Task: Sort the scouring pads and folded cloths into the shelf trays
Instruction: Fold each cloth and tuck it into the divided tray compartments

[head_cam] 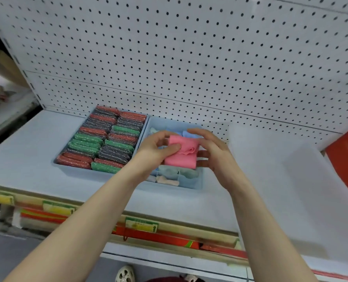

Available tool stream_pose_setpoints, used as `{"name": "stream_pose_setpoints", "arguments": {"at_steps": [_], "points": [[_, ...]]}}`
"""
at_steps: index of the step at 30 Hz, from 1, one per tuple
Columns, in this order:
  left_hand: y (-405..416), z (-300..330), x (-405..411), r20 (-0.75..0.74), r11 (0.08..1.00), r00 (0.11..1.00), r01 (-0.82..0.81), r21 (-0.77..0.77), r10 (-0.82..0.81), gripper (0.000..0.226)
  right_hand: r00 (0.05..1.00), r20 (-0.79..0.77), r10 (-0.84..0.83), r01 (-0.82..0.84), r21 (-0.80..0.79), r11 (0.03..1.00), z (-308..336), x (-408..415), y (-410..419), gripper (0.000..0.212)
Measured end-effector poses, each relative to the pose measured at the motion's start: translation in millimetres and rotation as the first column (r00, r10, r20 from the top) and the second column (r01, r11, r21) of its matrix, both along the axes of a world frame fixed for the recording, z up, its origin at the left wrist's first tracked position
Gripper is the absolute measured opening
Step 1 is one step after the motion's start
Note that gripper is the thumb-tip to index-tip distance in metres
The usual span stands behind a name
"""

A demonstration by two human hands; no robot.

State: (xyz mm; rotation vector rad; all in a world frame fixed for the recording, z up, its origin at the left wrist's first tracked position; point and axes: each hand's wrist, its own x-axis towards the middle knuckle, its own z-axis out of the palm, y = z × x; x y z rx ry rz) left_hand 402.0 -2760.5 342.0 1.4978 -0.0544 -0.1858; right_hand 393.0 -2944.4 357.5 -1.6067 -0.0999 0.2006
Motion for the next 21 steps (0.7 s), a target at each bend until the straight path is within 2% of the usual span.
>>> {"name": "stream_pose_setpoints", "arguments": {"at_steps": [2,4,7,9,11,13,15,16,18,20,21], "points": [[3.9,-2.3,-1.0,0.062,0.998,0.998,0.002,0.066,-0.006,0.021,0.996,-0.080,0.036,-0.033,0.043,0.999,-8.2,-3.3,2.5,0.029],[8.4,-7.0,-1.5,0.058,0.997,0.998,0.028,0.069,-0.032,0.021,0.998,-0.062,0.031,-0.028,0.040,0.999,-17.3,-6.2,5.9,0.028],[14.5,-12.2,-3.1,-0.148,0.986,0.983,0.084,-0.142,-0.105,0.019,0.996,0.062,-0.067,0.064,0.043,0.997,-26.1,-7.4,10.4,0.031],[15.0,-17.5,-4.5,-0.233,0.975,0.966,0.062,-0.214,-0.112,0.028,0.985,0.145,-0.090,0.099,-0.056,0.993,-30.0,-9.5,12.7,0.037],[13.6,-24.3,-6.5,-0.220,0.987,0.974,0.027,-0.156,-0.061,0.028,0.981,0.193,-0.032,0.070,-0.193,0.979,-35.6,-12.0,14.5,0.041],[13.4,-30.4,-8.6,-0.178,0.994,0.983,0.018,-0.106,-0.037,0.026,0.992,0.121,0.036,-0.009,-0.212,0.977,-39.4,-14.8,12.6,0.038],[15.0,-35.2,-9.2,-0.125,0.994,0.989,0.068,-0.088,-0.078,0.027,0.999,-0.043,0.025,-0.027,-0.061,0.998,-39.1,-16.4,8.3,0.026],[15.5,-37.4,-8.4,-0.092,0.992,0.989,0.108,-0.058,-0.113,0.029,0.994,-0.110,0.024,-0.026,-0.013,1.000,-39.0,-16.0,6.6,0.022],[13.6,-41.7,-6.8,-0.015,0.981,0.986,0.168,0.099,-0.167,0.034,0.987,-0.158,0.037,-0.055,-0.114,0.992,-40.3,-13.3,2.2,0.018],[11.5,-50.7,-6.2,0.078,0.919,0.976,0.161,0.360,-0.202,0.041,0.995,-0.096,0.008,-0.047,-0.413,0.909,-43.8,-8.2,-4.5,0.021],[12.1,-57.3,-5.9,0.133,0.853,0.966,0.127,0.507,-0.222,0.044,0.999,-0.033,0.001,-0.021,-0.593,0.805,-45.4,-5.4,-8.6,0.023]]}}
